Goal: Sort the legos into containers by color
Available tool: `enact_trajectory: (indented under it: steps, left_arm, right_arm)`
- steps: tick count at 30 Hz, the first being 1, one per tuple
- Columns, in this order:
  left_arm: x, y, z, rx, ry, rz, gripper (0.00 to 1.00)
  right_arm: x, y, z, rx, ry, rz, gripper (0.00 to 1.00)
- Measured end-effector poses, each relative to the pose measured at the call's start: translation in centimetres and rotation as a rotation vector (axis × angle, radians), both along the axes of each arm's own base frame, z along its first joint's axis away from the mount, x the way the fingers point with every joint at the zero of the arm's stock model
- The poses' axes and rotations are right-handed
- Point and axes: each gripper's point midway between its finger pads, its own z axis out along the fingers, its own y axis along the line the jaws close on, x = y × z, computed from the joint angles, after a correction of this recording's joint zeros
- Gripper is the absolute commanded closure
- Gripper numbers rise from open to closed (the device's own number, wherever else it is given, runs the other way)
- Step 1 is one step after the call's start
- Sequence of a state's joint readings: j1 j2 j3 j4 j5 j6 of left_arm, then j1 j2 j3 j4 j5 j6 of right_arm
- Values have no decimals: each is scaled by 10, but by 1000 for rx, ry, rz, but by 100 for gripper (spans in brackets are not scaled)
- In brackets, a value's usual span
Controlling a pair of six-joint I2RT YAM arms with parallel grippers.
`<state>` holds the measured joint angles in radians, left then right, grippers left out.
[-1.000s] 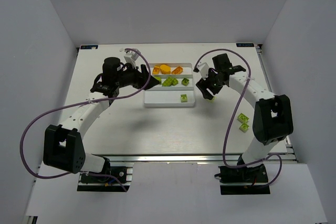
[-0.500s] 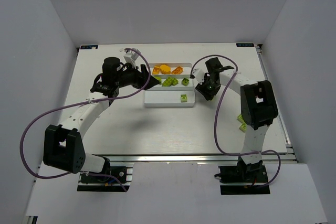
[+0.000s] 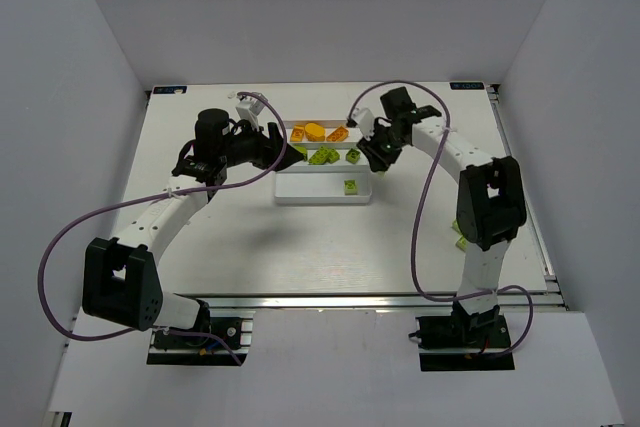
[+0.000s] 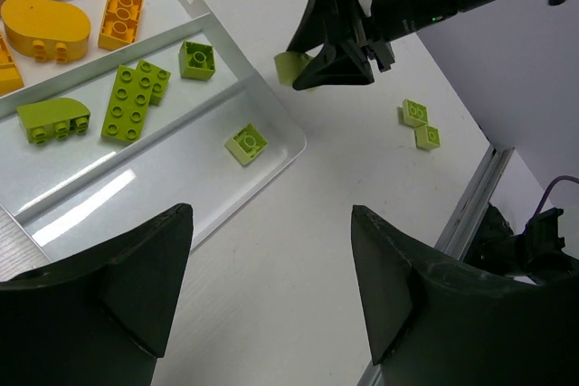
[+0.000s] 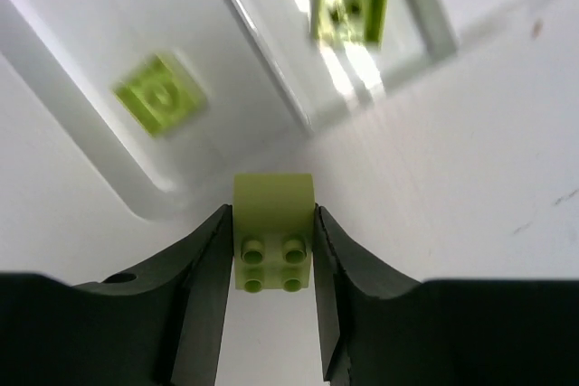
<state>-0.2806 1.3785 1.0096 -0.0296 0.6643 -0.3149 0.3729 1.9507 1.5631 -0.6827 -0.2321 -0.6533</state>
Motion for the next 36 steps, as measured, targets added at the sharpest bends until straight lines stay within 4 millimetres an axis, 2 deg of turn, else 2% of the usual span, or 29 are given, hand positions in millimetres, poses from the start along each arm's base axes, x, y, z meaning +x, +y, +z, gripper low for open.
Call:
enact_trajectory:
  steps: [2,4,5,6,8,9,12,14,18,21,23,25,28,30,32,36]
  left_arm:
    - [0,0,0,1,-1,1,20]
    - [0,0,0,1,-1,1,20]
    - [0,0,0,2,-2,1,20]
    - [0,0,0,2,-2,1,20]
    - [0,0,0,3,-3,0,20]
    - [0,0,0,3,-3,0,20]
    - [0,0,0,3,-3,0,20]
    - [0,0,0,3,-3,0,20]
    - [0,0,0,3,-3,0,20]
    - [0,0,0,2,-3,0,20]
    - [0,0,0,2,-2,0,20]
    - [0,0,0,1,0,1,20]
    - [0,0,0,-2,4,3,20]
    - [0,0,0,-4,7,6,20]
    - [0,0,0,-7,12,9,20]
    - [0,0,1,-12,18,12,20]
  right_arm:
    - [4,30,21,50,-37,39,94]
    - [4,60,38,92,-67,81,83]
    - [4,74,43,106,-73,103,79]
    - [4,88,45,121,-76,125,69]
    - [3,107,40,130,-63,150,56]
    - [2,112,34,127,-46,153,47]
    - [-4,110,8,97,23,145,43]
    - [-6,105,1,83,54,132,42]
    - [-5,96,7,89,52,104,40]
    - [-16,77,18,79,39,75,42]
    - [-29,58,26,63,23,45,43]
    - [-40,27,35,41,-3,-4,42]
    - [-58,-35,40,-18,-23,-109,29]
    - [-69,-77,35,-75,-27,-178,22]
    - [-86,-115,20,-152,6,-243,17]
    - [-112,-156,-9,-280,82,-308,17]
